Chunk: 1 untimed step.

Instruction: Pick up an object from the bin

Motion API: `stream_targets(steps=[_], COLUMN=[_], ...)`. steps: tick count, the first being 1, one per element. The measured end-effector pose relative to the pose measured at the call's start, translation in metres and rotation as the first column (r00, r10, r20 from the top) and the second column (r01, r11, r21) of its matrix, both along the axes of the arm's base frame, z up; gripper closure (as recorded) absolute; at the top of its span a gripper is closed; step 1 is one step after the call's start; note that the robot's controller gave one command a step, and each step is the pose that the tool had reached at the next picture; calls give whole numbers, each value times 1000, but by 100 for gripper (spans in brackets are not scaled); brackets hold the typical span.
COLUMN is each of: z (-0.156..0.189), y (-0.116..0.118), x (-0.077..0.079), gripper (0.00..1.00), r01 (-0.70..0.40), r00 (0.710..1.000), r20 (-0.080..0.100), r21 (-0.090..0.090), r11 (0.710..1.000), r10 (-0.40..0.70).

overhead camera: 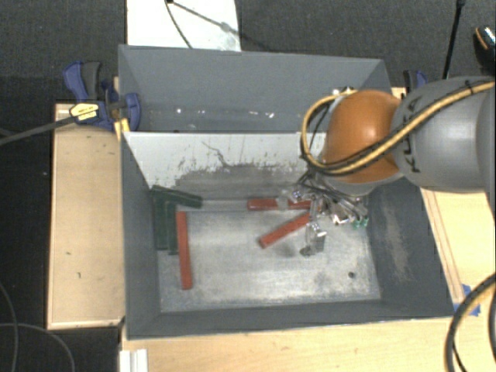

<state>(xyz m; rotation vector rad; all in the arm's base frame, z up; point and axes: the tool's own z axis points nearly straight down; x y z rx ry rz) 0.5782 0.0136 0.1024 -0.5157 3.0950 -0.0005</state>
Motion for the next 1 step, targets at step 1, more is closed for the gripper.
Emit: stream_targets(steps=[1], z=[-2], y=[-8], x=[-3], gripper=[0], r01=[67], r00=[998], r20=[-7], r21=[0], r11=[998], r10=[-67])
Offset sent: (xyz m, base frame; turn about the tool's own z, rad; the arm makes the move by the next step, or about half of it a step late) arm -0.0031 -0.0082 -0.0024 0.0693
